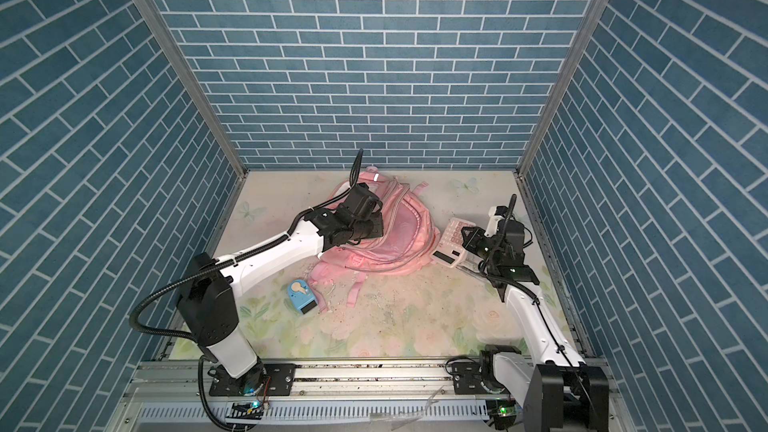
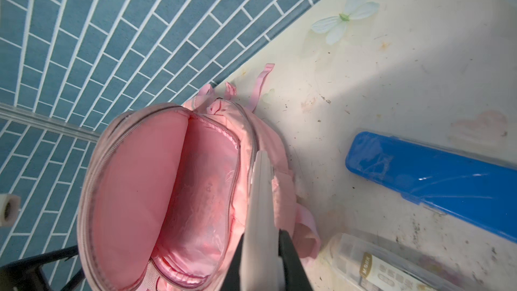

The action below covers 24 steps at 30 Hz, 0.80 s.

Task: Pack the student bag
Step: 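Push the calculator into the backpack opening with right gripper while left holds edge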

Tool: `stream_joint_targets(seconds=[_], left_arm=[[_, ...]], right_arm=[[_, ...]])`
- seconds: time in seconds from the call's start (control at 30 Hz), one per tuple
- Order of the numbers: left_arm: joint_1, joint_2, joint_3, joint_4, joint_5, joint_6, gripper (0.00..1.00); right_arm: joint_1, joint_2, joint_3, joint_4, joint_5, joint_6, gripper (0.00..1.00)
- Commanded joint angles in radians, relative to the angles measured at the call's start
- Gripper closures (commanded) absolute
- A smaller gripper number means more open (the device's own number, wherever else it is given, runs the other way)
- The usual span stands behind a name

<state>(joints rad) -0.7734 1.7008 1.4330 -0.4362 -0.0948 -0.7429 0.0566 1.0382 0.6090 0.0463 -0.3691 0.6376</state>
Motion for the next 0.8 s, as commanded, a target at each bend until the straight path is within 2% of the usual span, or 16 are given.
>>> stream_joint_targets(seconds=[0.0, 0.17, 0.4, 0.5, 0.63, 0.77], left_arm=[[0.012, -0.067, -0.001, 0.145, 0.013, -0.084, 1.0], [0.024, -0.102, -0.023, 0.212, 0.029, -0.1, 1.0], [0.027, -0.114, -0.049, 0.287, 0.052, -0.111, 1.0], [0.029, -0.114, -0.052, 0.313, 0.066, -0.109, 1.0], [0.035, -0.111, -0.047, 0.324, 0.079, -0.101, 1.0], [0.05, -0.117, -0.053, 0.329, 0.086, -0.096, 1.0]], right_arm=[[0.053, 0.016, 0.037, 0.114, 0.018, -0.006, 1.0], [0.156, 0.068, 0.052, 0.229, 0.087, 0.02, 1.0], [0.269, 0.19, 0.06, 0.495, 0.183, 0.104, 1.0], [0.314, 0.289, 0.083, 0.578, 0.229, 0.119, 1.0], [0.35, 0.47, 0.126, 0.71, 0.236, 0.22, 1.0], [0.413, 0.594, 0.203, 0.741, 0.256, 0.25, 1.0]])
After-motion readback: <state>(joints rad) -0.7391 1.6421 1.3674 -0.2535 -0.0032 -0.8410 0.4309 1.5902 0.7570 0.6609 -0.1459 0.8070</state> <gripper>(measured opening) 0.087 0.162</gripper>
